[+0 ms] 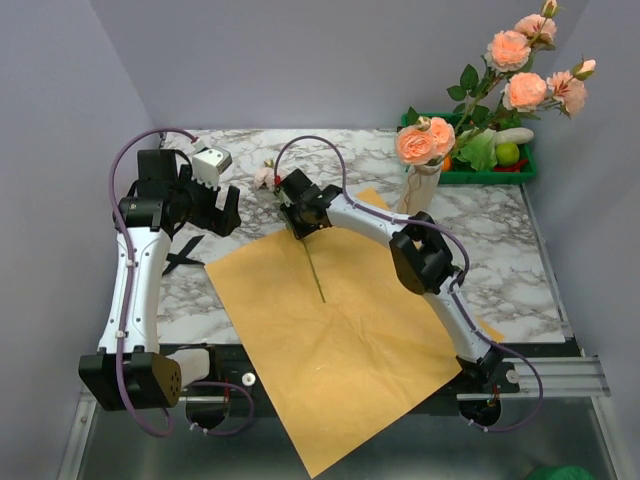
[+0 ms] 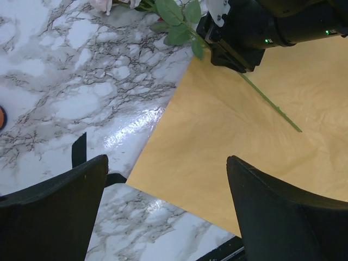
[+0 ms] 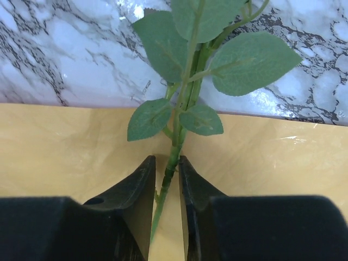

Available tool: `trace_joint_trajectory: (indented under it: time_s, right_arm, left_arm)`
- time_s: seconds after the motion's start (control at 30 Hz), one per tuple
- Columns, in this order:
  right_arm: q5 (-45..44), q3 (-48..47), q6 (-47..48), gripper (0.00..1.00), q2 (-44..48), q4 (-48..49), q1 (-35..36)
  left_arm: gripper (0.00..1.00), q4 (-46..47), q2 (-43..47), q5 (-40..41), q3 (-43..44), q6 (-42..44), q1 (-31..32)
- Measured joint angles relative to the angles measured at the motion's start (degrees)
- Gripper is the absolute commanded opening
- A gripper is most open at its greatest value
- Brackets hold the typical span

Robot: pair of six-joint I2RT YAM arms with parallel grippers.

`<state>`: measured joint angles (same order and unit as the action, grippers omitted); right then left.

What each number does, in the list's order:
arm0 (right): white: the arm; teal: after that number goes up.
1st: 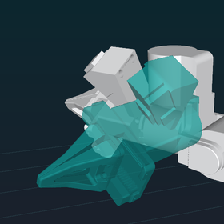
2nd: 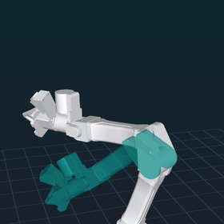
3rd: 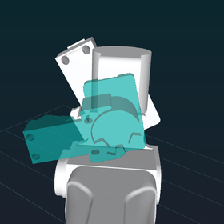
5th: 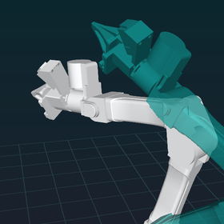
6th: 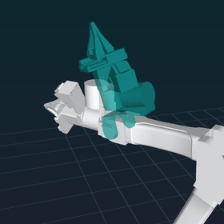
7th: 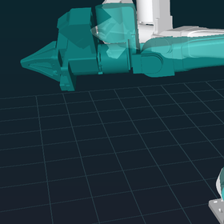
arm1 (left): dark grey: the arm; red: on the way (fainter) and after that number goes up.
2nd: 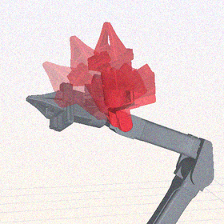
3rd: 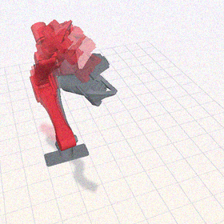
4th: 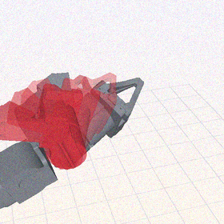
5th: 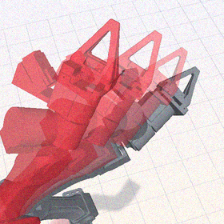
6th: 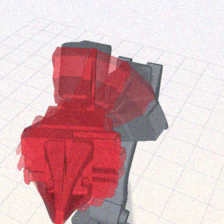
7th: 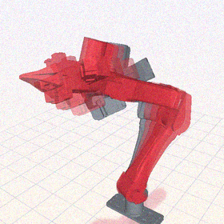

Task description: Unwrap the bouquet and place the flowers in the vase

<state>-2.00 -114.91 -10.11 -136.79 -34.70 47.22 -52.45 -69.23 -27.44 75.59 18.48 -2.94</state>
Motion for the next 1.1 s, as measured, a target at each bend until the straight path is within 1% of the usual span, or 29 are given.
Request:
trace_joint_trajectory:
  time_s: [0.1,0.13,0.2,0.23,0.33,0.5,0.6,0.73,0.8,0.9,1.1]
  right_arm:
    - [-0.02,-1.01,-0.28,0.25,-0.7,-0.57,0.02]
    - [0.0,-1.16,-0.37,0.19,-0.74,-0.68,0.0]
    - [-0.02,-1.31,-0.5,0.13,-0.83,-1.01,0.0]
    - [-0.04,-1.44,-0.59,0.07,-0.83,-1.33,0.0]
    - [-0.04,-2.36,-0.81,0.01,-0.94,-1.99,-0.09]
    - [-0.15,-4.66,-0.92,0.01,-0.35,-2.25,-0.09]
    - [-0.74,-6.03,-0.46,0.01,1.73,-2.34,-0.09]
    - [-2.25,-12.48,1.2,0.01,5.55,-2.14,-0.09]
    - [-3.28,-15.74,2.34,0.01,9.03,-1.11,-0.09]
    - [-4.7,-18.03,4.22,0.01,15.32,0.68,-0.09]
    - [-9.27,-18.16,10.14,0.01,30.32,6.47,-0.09]
  left_arm:
    - [0.99,-0.04,0.9,0.11,-0.22,0.35,0.0]
    - [0.99,-0.02,1.2,0.31,-0.22,0.46,0.0]
    - [0.99,-0.04,1.66,0.66,-0.24,0.59,0.0]
    - [0.99,-0.07,1.79,0.74,-0.24,0.61,0.0]
    - [0.99,-0.33,2.08,0.87,-0.24,0.74,0.0]
    - [0.99,-0.57,2.19,1.09,-0.24,0.79,0.0]
    - [0.99,-1.38,2.19,1.09,0.07,0.76,-0.02]
    - [0.99,-3.87,2.21,0.66,2.95,0.72,-0.11]
    - [0.99,-4.37,2.27,0.17,4.72,0.74,-0.11]
    - [0.99,-4.85,2.58,-0.68,5.97,0.76,-0.11]
    - [0.99,-6.36,2.69,-1.77,6.36,0.72,-0.11]
